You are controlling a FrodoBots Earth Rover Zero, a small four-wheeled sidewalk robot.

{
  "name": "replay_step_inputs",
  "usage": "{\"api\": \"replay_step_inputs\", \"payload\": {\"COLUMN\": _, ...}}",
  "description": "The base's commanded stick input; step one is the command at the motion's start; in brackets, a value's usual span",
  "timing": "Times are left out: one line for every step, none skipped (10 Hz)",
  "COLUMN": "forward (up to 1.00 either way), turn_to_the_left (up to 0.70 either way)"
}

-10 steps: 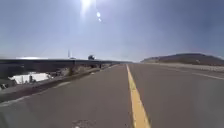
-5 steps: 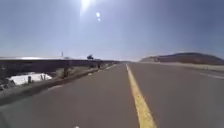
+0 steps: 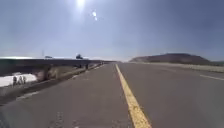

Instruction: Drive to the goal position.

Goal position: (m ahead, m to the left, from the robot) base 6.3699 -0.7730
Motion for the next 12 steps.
{"api": "replay_step_inputs", "payload": {"forward": 0.85, "turn_to_the_left": 0.00}}
{"api": "replay_step_inputs", "payload": {"forward": 0.85, "turn_to_the_left": 0.00}}
{"api": "replay_step_inputs", "payload": {"forward": 0.85, "turn_to_the_left": 0.00}}
{"api": "replay_step_inputs", "payload": {"forward": 0.85, "turn_to_the_left": 0.00}}
{"api": "replay_step_inputs", "payload": {"forward": 0.85, "turn_to_the_left": 0.00}}
{"api": "replay_step_inputs", "payload": {"forward": 0.85, "turn_to_the_left": 0.00}}
{"api": "replay_step_inputs", "payload": {"forward": 0.85, "turn_to_the_left": 0.00}}
{"api": "replay_step_inputs", "payload": {"forward": 0.85, "turn_to_the_left": 0.00}}
{"api": "replay_step_inputs", "payload": {"forward": 0.85, "turn_to_the_left": 0.00}}
{"api": "replay_step_inputs", "payload": {"forward": 0.85, "turn_to_the_left": 0.00}}
{"api": "replay_step_inputs", "payload": {"forward": 0.85, "turn_to_the_left": 0.00}}
{"api": "replay_step_inputs", "payload": {"forward": 0.85, "turn_to_the_left": 0.00}}
